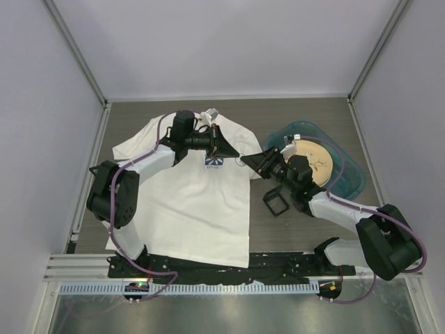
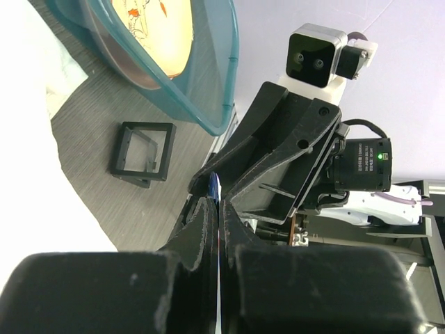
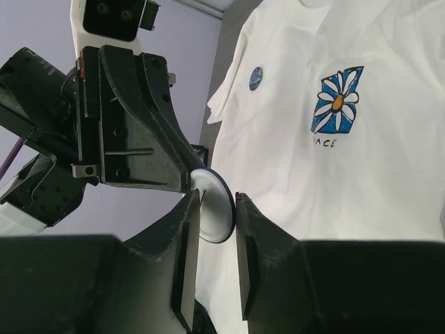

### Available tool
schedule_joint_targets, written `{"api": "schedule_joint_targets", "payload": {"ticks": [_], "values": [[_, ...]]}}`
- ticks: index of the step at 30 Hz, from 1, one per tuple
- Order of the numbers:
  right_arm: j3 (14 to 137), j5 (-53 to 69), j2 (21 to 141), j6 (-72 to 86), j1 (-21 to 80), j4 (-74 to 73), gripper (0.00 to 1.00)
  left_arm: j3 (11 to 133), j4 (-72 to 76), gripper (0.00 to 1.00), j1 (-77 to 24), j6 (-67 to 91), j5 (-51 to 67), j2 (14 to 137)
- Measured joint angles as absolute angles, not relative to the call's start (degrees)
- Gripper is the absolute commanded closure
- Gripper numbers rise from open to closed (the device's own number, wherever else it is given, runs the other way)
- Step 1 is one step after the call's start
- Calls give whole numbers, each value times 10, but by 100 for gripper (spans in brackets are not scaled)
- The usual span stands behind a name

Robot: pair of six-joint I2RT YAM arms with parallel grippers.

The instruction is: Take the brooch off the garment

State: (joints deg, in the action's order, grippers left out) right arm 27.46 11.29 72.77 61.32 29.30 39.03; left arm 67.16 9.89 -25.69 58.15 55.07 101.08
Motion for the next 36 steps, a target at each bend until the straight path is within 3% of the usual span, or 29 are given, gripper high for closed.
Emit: {"api": "schedule_joint_targets", "payload": {"ticks": [26, 36], "values": [[254, -21, 742, 662, 347, 466, 67, 653, 158, 100, -248, 638, 548, 1011], [254, -24, 740, 661, 348, 464, 72, 653, 161, 100, -250, 641, 548, 1011]]}}
